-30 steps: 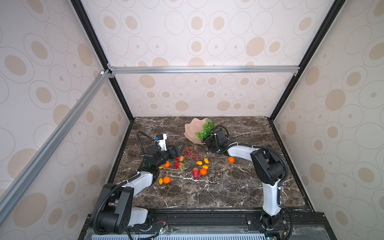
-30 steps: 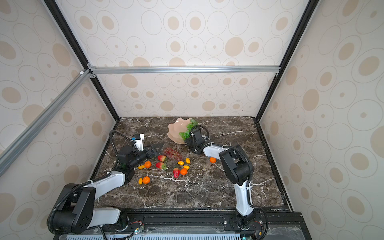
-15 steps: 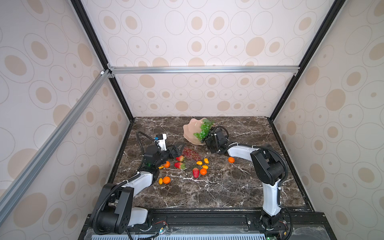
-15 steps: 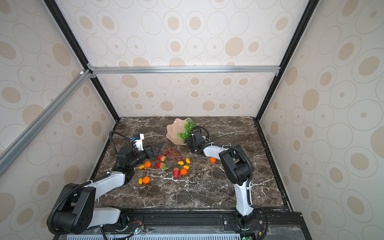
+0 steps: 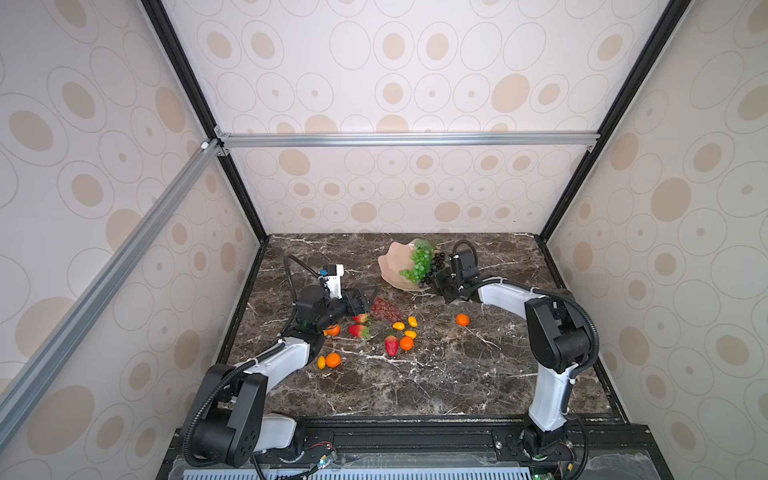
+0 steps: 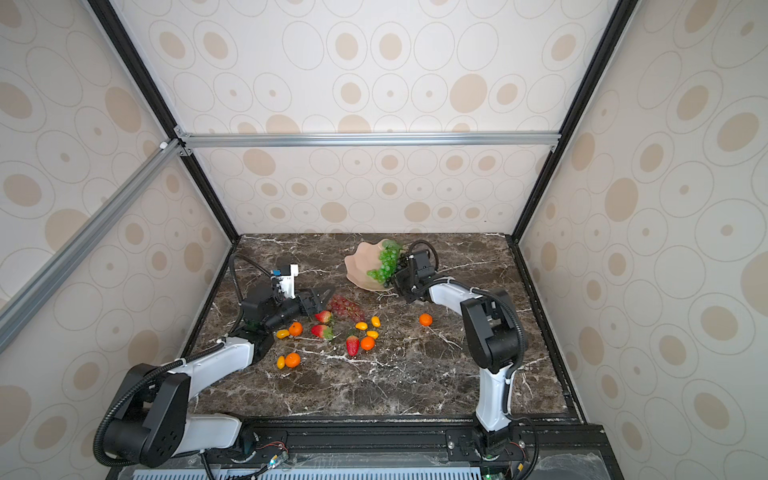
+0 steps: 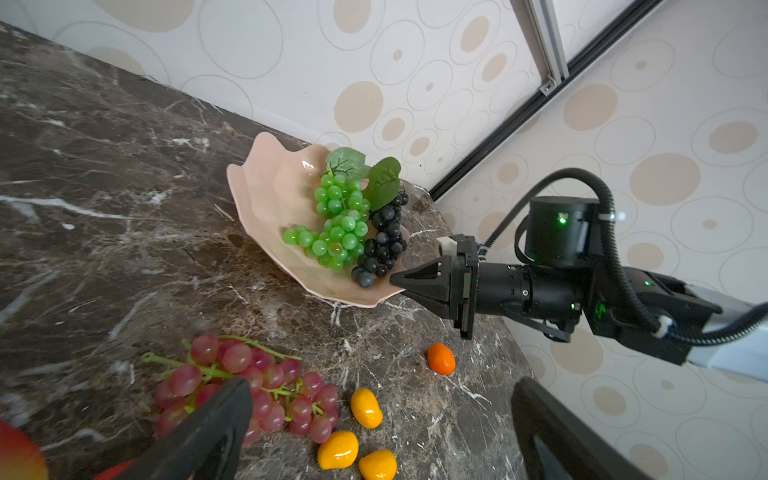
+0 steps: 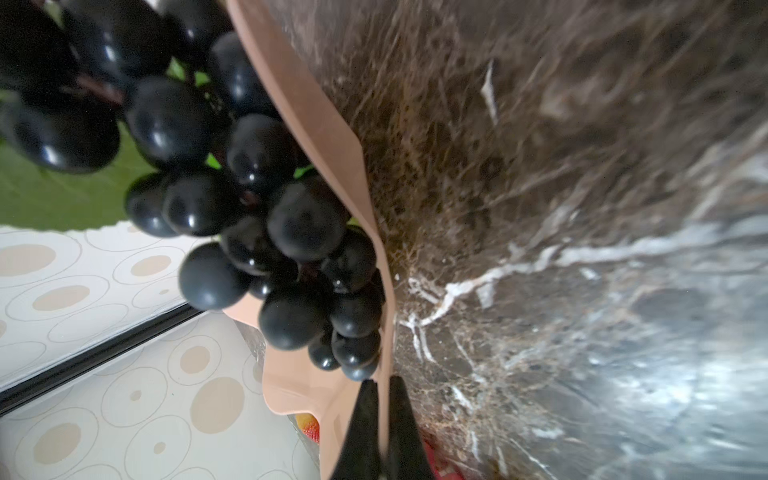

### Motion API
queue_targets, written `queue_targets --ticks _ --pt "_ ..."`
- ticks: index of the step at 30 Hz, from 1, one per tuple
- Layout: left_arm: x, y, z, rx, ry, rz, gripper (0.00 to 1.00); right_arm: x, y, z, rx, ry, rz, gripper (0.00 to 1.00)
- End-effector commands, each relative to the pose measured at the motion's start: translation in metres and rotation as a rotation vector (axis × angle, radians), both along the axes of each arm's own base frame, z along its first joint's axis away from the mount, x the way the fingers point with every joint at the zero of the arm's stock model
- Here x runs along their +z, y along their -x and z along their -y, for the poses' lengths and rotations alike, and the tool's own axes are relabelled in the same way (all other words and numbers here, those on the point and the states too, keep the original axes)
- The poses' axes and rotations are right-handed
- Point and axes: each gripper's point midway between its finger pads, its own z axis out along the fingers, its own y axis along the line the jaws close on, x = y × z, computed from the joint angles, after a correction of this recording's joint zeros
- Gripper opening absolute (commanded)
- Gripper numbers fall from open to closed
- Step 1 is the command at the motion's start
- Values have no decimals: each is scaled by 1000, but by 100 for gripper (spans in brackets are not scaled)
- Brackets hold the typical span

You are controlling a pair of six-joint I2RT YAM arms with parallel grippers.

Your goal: Place and organize the fake fruits in the fruit bowl

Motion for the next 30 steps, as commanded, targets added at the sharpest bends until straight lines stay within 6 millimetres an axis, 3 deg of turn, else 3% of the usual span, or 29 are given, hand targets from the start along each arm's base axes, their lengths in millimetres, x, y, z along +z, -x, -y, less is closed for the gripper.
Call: queue_targets --ticks 1,6,11,17,24,30 --pt "26 3 16 -45 -59 92 98 24 11 2 165 -26 2 0" --pt "22 17 39 -100 -155 109 98 23 18 21 272 -67 -24 0" --pt "18 23 51 -136 -189 105 98 22 23 24 385 -99 -38 0" --pt "16 20 56 -125 -211 99 98 15 24 29 449 -94 -60 0" --pt "12 19 64 -139 -228 87 98 2 17 50 449 -71 -81 0" --pt "12 19 66 -141 -227 84 98 3 12 52 471 -84 -45 23"
